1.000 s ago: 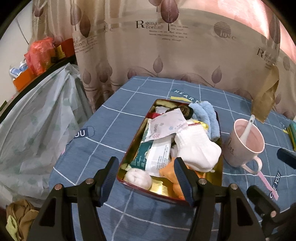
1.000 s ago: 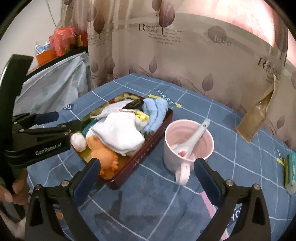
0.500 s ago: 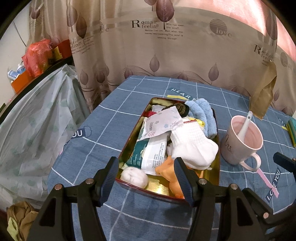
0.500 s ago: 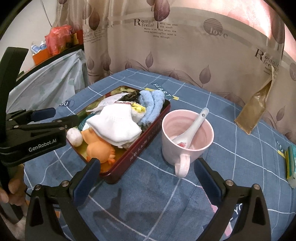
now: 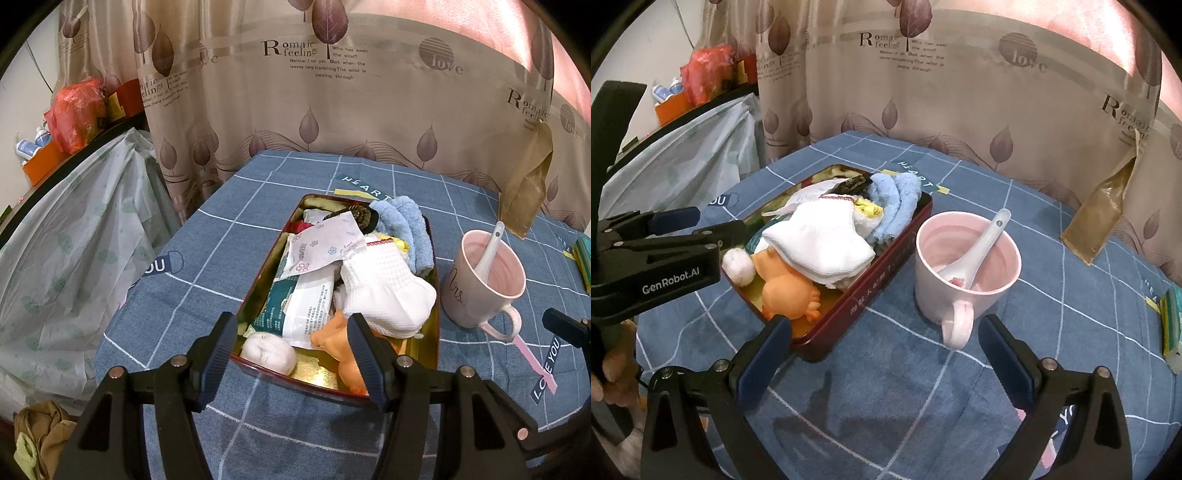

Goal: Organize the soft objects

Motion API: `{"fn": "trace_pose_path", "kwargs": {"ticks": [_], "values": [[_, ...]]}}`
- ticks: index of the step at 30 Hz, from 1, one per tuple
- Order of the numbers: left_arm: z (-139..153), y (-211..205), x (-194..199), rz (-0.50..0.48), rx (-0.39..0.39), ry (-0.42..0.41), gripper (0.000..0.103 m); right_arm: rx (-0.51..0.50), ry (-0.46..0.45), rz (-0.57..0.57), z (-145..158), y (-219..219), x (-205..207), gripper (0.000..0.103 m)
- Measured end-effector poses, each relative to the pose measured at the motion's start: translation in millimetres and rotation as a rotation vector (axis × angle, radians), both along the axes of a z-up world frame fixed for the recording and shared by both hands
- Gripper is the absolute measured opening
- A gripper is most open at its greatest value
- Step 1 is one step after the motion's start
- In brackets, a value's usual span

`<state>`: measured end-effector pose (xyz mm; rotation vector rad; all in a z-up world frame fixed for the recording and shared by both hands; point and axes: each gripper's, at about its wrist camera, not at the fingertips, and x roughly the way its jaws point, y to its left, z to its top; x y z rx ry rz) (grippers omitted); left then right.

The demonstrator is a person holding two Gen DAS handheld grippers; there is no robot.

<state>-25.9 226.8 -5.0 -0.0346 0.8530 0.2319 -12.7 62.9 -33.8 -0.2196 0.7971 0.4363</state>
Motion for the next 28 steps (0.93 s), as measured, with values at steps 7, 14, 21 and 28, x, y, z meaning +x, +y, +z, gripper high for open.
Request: {"fn": "trace_pose_path", "kwargs": {"ticks": [7,14,21,28], "values": [[-0.4,-0.1,-0.1,0.0,-0.001,-0.001,0.063,-0.005,0.007,0.0,0.1,3.3,-0.3,0.1],[-0.1,0.5,-0.5,0.003,-0.001,0.003,0.063,-0.01,0.013,0.001,-1.6,6.0,-0.1,0.1],[2.3,1.8,-2.3,-0.005,0.004,-0.013,0.063,-0.01,0.013,0.002,-2.2,6.9,-0.8,0.1],[0.6,-0.6,-1.0,-0.003,0.002,0.005,0.063,-0.012,0.01,-0.001,-2.8,7.9,-1.3,0.1]]}}
